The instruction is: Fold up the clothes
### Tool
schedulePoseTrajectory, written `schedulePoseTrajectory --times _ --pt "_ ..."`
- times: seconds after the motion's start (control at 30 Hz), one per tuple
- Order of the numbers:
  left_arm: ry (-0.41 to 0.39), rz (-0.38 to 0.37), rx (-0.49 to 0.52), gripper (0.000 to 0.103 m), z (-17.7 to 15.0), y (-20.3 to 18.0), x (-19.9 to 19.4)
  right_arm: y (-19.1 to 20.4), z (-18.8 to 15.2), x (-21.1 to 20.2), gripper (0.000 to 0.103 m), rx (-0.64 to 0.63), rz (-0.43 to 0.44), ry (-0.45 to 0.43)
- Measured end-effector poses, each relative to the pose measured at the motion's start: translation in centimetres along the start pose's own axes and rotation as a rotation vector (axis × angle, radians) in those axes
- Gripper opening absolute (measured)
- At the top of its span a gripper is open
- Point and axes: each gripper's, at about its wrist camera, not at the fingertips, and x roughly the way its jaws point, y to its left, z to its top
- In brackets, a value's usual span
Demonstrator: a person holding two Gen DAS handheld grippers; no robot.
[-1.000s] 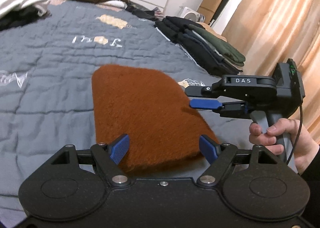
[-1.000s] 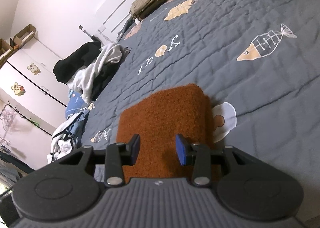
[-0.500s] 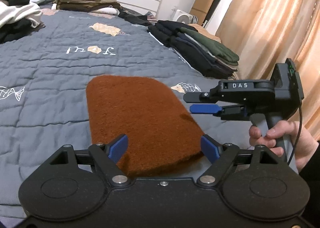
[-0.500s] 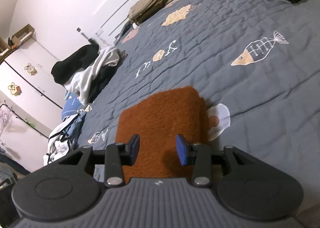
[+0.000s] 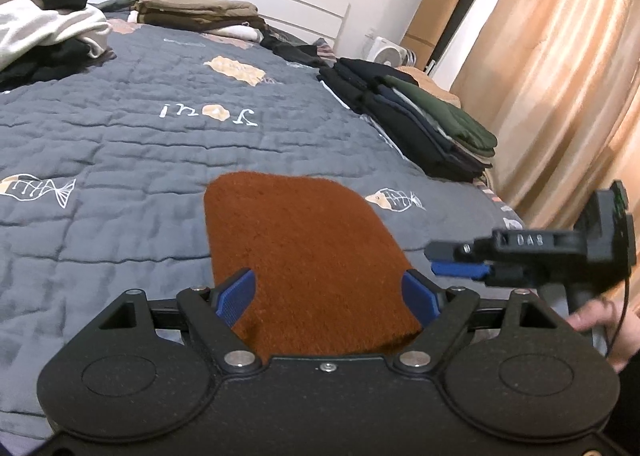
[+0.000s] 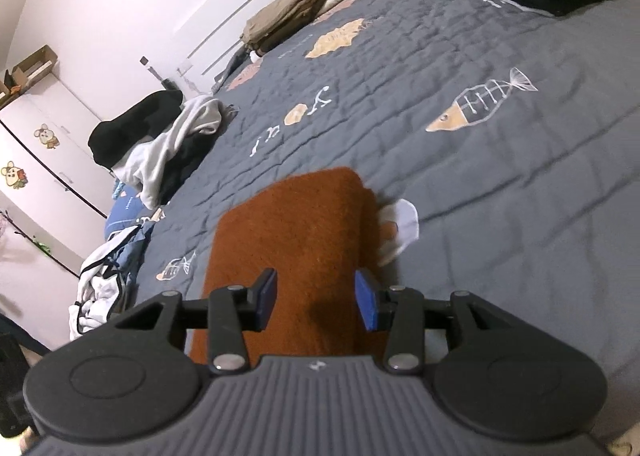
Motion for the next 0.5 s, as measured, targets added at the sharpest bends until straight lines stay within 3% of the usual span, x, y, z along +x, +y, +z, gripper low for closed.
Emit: schedulePoseTrajectory --times 0.23,0.5 --pt "-0.005 0.019 -0.050 0.082 -0.3 0.9 -0.6 0.3 -0.7 -0.4 0.047 -0.013 0.008 0.033" --pt "-0.039 0.028 -0.077 0.082 0.2 1.4 -1.7 -3.6 -1.5 0.3 0.052 0.114 -0.040 0.085"
